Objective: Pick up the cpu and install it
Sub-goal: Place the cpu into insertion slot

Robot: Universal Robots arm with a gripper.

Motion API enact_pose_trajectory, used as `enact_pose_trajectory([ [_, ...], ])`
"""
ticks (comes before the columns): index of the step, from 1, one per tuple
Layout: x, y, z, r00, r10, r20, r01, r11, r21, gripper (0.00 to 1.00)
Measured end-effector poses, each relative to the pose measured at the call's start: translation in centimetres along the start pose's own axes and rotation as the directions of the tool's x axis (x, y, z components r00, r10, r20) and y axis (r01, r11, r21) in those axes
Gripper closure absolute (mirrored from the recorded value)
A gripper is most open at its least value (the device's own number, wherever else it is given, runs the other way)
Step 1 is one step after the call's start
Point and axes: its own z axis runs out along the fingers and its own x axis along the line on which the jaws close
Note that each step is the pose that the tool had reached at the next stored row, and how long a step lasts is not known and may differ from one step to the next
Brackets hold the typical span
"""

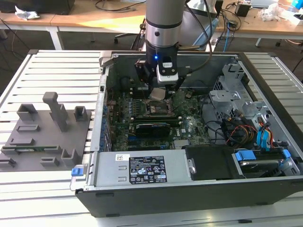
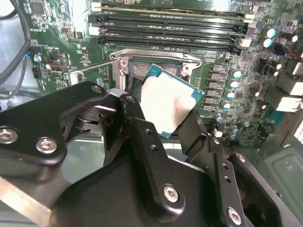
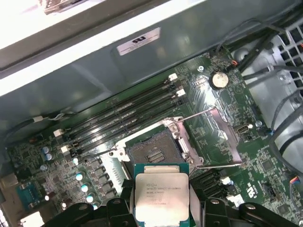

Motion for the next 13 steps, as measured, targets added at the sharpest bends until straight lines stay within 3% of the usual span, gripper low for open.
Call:
enact_pose_trajectory([
  [4,0.00,0.00,0.06,0.9974,0.071,0.0033,-0.071,0.9974,0.0015,0.45],
  [8,0.00,-0.01,0.12,0.9885,0.151,0.0070,-0.151,0.9885,0.0030,0.45],
  [13,0.00,-0.01,0.20,0.9678,0.252,0.0120,-0.252,0.9678,0.0045,0.45],
])
